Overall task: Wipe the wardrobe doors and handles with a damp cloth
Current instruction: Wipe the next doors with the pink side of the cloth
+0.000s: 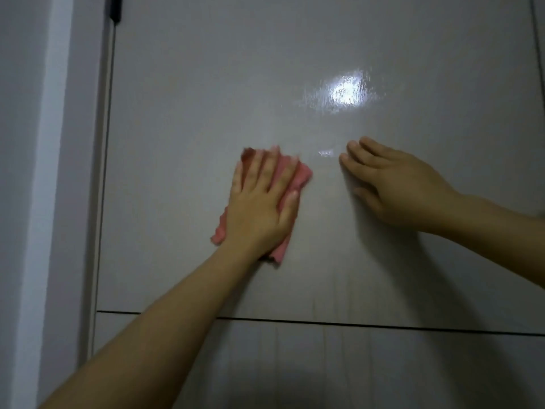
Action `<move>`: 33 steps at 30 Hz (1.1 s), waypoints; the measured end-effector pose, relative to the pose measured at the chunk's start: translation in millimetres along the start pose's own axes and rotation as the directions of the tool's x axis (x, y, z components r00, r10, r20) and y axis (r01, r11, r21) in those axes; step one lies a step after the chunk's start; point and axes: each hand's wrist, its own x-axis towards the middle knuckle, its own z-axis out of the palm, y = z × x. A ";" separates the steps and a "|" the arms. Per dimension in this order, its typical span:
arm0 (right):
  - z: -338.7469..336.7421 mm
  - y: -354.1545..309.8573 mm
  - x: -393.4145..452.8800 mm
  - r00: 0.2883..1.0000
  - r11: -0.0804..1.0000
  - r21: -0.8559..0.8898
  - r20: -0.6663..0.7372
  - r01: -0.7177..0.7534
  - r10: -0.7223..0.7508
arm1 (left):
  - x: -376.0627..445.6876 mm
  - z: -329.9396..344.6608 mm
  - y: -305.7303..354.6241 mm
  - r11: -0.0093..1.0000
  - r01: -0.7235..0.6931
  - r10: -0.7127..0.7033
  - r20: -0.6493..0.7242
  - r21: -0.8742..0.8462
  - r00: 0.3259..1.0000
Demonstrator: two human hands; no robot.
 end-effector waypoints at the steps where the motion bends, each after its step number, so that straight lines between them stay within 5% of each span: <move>1: 2.2 1.4 -0.8 1.000 1.000 -0.002 -0.009 -0.002 0.002 | 5.6 0.2 7.1 0.992 0.124 -0.124 -0.030 -0.017 0.992; 3: 5.1 0.0 -1.8 1.000 0.999 0.025 0.010 -0.029 0.028 | -5.3 3.5 36.7 0.985 0.161 -0.162 -0.029 -0.060 0.986; 5: 6.2 -3.2 -2.8 0.999 0.997 0.058 0.022 -0.044 0.043 | -38.2 5.1 64.4 0.994 -0.089 0.092 0.043 -0.066 0.995; 8: 3.7 -5.1 -4.3 0.998 0.995 0.073 0.026 -0.062 0.060 | -55.7 0.8 48.2 0.921 -0.387 0.391 0.132 -0.054 0.911; 10: 2.7 -5.1 -4.2 0.998 0.996 0.074 0.016 -0.056 0.055 | -39.7 1.4 15.4 0.953 -0.303 0.304 0.085 -0.027 0.949; 12: 2.9 -4.8 -4.7 0.998 0.997 0.055 0.041 -0.052 0.050 | -22.7 -1.5 -14.3 1.000 -0.025 0.025 0.014 0.012 1.000; 15: 5.1 -8.8 -5.3 0.997 0.995 0.068 0.022 -0.070 0.069 | -29.8 0.5 4.4 0.965 0.263 -0.263 -0.032 -0.017 0.964; 20: 7.2 -19.9 -6.7 0.990 0.989 0.038 0.005 -0.140 0.140 | -78.1 -2.4 20.6 0.982 -0.185 0.189 0.124 -0.043 0.974; 23: 10.8 -35.0 -3.6 0.994 0.996 -0.006 -0.066 -0.086 0.085 | -64.1 -5.0 -35.3 1.000 0.010 -0.010 0.052 0.002 0.999; 27: 26.3 -74.6 6.3 0.977 0.992 0.021 -0.175 0.123 -0.117 | -58.5 -8.1 -52.7 0.926 0.376 -0.376 -0.031 0.009 0.926; 29: 35.9 -98.1 14.4 0.965 0.979 0.049 -0.182 0.200 -0.188 | -74.6 -6.8 -33.2 0.946 0.325 -0.325 -0.010 -0.005 0.946; 33: 52.7 -124.4 27.1 0.963 0.969 0.070 -0.154 0.235 -0.222 | -117.2 -12.1 -59.3 1.000 -0.014 0.014 0.124 0.000 0.992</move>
